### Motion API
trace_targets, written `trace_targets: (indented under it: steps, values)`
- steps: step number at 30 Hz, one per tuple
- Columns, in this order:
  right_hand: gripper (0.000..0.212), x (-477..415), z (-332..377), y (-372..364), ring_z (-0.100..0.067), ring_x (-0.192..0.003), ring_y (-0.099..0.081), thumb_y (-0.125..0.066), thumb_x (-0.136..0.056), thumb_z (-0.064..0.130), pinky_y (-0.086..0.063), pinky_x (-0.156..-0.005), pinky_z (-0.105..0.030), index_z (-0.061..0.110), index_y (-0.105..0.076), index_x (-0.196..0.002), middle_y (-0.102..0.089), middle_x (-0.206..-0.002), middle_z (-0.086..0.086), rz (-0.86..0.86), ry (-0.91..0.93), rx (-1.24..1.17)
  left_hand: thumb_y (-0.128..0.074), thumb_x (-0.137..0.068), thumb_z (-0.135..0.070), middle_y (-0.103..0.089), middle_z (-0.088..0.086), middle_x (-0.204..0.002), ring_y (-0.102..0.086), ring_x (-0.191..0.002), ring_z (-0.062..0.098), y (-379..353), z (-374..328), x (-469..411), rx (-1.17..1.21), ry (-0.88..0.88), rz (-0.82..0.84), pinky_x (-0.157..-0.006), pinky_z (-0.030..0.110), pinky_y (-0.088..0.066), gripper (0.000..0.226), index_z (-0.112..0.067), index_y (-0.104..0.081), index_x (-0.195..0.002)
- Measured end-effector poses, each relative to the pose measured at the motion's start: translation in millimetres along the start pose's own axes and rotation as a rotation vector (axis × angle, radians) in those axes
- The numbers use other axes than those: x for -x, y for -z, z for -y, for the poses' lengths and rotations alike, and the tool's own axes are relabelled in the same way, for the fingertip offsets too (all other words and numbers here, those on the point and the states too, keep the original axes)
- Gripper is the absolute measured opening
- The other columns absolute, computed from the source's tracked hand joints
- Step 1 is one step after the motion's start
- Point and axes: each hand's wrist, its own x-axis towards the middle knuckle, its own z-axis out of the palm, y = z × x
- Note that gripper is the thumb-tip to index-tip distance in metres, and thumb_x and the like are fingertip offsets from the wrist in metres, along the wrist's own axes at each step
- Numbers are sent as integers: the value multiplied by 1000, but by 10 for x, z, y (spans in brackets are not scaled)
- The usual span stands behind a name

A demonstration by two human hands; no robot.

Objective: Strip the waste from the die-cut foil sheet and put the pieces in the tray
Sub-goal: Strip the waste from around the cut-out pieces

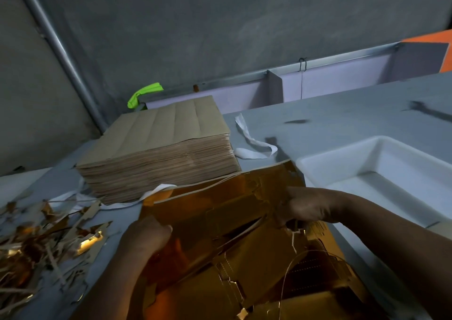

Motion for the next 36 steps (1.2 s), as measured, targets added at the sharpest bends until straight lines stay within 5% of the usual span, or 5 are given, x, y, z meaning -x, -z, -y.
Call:
trace_targets:
  steps: [14,20,26,30,36]
  values:
    - [17,7,40,-6,-8,-65,-67,-55,-98,13,-53,-55,-20,7,-67,-88,-65,-81,-2,11,-74,52,-63,-92,-21,-71,10,-78,-66,-74,27,25,90,-174,694,-26,-155,-67,37,-52,11,-19,-67,-83]
    - [27,5,56,-2,-8,-59,-64,-58,-98,18,-56,-60,-26,12,-59,-71,-59,-69,2,-9,-31,29,-53,-97,-35,-60,5,-85,-56,-77,25,16,106,-275,664,-57,-451,-71,43,-48,13,-23,-59,-96]
    - [26,-14,15,-13,-13,-61,-66,-58,-99,23,-55,-60,-26,11,-60,-75,-62,-71,1,-35,-58,58,-61,-93,-36,-53,16,-118,-54,-91,26,-117,66,-265,514,90,-343,-59,34,-39,47,-10,-49,-130]
    - [31,-32,15,-21,-10,-59,-64,-57,-99,23,-54,-61,-26,16,-57,-69,-60,-62,9,-31,-60,130,-64,-90,-36,-33,15,-146,-46,-124,36,-172,-166,16,393,-32,-438,-91,49,-48,67,-24,-30,-147]
    - [26,-8,49,-33,-15,-64,-69,-55,-99,18,-56,-58,-25,11,-63,-75,-66,-65,7,-28,-115,26,-43,-100,-40,-27,-3,-151,-44,-127,16,-637,-549,387,291,-258,-235,-98,33,-44,52,-36,-27,-149]
